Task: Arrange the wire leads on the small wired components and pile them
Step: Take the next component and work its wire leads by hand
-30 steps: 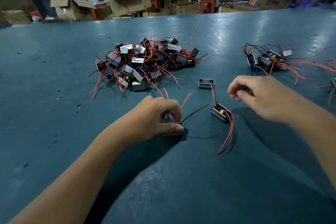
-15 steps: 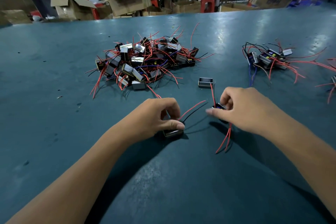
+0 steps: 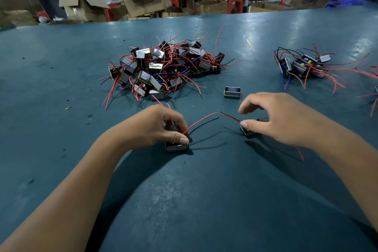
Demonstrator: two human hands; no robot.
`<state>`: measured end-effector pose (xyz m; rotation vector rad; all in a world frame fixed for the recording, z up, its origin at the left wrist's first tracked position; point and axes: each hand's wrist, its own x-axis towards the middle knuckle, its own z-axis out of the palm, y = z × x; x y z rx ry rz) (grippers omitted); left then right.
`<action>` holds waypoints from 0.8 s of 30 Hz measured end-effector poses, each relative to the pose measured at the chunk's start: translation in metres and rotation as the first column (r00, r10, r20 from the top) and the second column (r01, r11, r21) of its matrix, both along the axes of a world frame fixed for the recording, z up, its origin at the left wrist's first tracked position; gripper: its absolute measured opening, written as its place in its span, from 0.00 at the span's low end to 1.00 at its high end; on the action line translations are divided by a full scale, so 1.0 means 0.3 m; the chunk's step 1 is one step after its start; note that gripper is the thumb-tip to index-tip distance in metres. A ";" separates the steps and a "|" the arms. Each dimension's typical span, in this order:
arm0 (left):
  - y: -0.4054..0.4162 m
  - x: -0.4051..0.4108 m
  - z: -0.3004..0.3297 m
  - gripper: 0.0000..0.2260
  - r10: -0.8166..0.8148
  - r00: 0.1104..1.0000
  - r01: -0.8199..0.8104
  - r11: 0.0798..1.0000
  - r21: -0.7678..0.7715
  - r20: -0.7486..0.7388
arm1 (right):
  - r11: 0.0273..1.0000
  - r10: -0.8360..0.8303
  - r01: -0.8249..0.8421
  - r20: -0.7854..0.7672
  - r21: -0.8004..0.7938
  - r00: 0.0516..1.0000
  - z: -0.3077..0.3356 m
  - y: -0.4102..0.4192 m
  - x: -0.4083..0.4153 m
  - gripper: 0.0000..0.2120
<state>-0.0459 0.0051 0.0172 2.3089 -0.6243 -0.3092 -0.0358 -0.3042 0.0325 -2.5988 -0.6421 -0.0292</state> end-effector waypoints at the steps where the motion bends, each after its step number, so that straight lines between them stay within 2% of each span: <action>1: 0.006 0.002 0.002 0.11 0.007 1.000 -0.007 1.000 0.008 0.006 | 1.000 0.008 -0.008 0.018 0.013 1.000 -0.007 0.014 -0.005 0.09; 5: 0.024 0.005 0.006 0.11 0.023 1.000 -0.023 1.000 0.018 0.020 | 1.000 0.022 -0.022 0.009 -0.014 1.000 -0.025 0.032 -0.008 0.09; 9: 0.028 0.005 0.008 0.12 0.030 0.999 -0.031 0.999 0.027 0.032 | 0.998 0.030 -0.033 -0.050 -0.055 0.998 0.013 -0.037 0.009 0.14; 16: 0.030 0.001 0.015 0.13 0.056 0.996 -0.060 0.997 0.056 0.064 | 0.979 0.054 -0.082 -0.151 -0.186 0.987 0.009 -0.052 0.014 0.16; 22: 0.027 -0.009 0.028 0.14 0.063 0.996 -0.069 0.995 0.078 0.066 | 0.979 0.046 -0.066 -0.109 -0.194 0.993 -0.003 -0.032 0.019 0.10; 24: 0.040 -0.016 0.043 0.13 0.100 0.987 -0.110 0.991 0.074 0.125 | 0.977 0.036 -0.058 -0.107 -0.207 0.994 -0.004 -0.036 0.022 0.12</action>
